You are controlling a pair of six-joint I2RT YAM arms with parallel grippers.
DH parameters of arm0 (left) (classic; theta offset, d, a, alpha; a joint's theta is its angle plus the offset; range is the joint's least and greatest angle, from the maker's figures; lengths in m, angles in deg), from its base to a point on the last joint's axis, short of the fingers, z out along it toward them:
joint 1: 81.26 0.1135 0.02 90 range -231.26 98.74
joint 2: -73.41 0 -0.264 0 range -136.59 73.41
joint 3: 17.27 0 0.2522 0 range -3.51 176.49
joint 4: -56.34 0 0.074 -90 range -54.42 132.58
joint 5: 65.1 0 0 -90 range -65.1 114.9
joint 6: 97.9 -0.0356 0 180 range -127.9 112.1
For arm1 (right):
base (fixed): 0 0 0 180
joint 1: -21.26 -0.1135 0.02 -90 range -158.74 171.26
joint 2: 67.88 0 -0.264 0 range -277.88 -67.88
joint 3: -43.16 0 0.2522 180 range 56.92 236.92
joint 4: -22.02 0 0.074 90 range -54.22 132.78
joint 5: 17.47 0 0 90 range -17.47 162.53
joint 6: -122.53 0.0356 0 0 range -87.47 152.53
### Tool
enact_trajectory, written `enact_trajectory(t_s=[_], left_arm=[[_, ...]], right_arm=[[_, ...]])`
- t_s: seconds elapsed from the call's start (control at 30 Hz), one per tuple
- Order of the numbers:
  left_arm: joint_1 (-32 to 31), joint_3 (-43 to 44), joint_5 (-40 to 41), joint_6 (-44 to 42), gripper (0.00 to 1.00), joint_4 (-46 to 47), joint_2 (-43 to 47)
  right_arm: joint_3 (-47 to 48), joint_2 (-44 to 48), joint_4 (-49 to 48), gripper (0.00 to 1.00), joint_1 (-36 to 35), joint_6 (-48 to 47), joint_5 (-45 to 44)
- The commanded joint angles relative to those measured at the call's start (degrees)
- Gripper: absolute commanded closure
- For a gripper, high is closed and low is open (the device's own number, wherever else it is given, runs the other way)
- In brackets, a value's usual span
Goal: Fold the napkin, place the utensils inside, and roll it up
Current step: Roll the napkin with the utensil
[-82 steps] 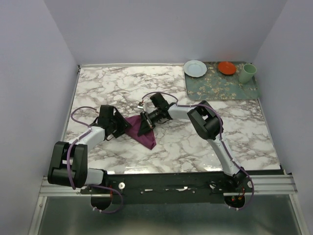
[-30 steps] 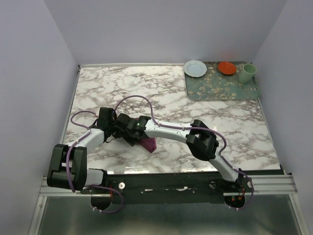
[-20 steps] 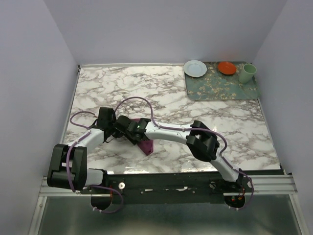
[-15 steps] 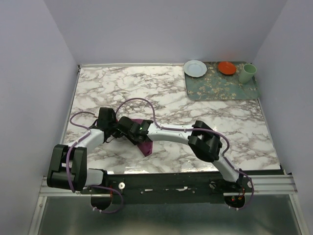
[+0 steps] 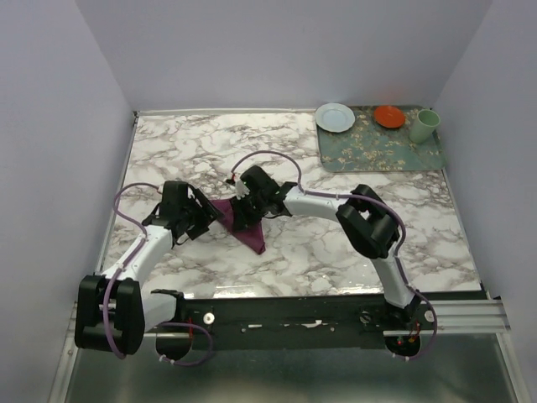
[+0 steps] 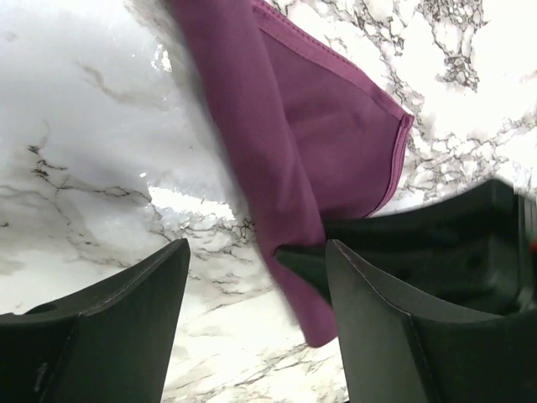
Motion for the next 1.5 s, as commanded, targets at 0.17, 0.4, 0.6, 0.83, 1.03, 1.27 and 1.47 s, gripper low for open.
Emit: enact_trajectory(t_s=[0.17, 0.4, 0.6, 0.83, 1.03, 1.27, 1.47], left_arm=[[-1.0, -0.8, -1.6, -0.2, 0.21, 2.6, -3.3], [-1.5, 1.0, -0.5, 0.4, 0.24, 7.6, -11.5], [-1.5, 1.6, -0.9, 1.3, 0.46, 7.9, -14.7], [-1.9, -0.4, -0.8, 0.8, 0.62, 6.9, -11.0], [-2.2, -1.2, -1.0, 1.6, 0.65, 6.3, -9.8], [-2.4, -0.9, -0.8, 2.0, 0.65, 5.7, -8.7], [-2.5, -0.1, -1.1, 2.2, 0.65, 5.5, -9.0]], right_arm=[[1.1, -12.6, -0.5, 0.92, 8.3, 7.0, 36.9], [3.3, -15.5, -1.0, 0.91, 9.4, 8.2, 44.2], [4.9, -16.8, -0.9, 0.89, 9.7, 8.4, 46.1], [6.0, -16.2, 0.4, 0.85, 10.0, 8.3, 44.3], [9.0, -13.4, 11.2, 0.6, 10.0, 2.6, 34.1], [14.0, -4.0, 26.4, 0.43, 6.1, -1.9, 10.3], [16.3, -0.6, 32.0, 0.37, -1.5, -0.7, -11.5]])
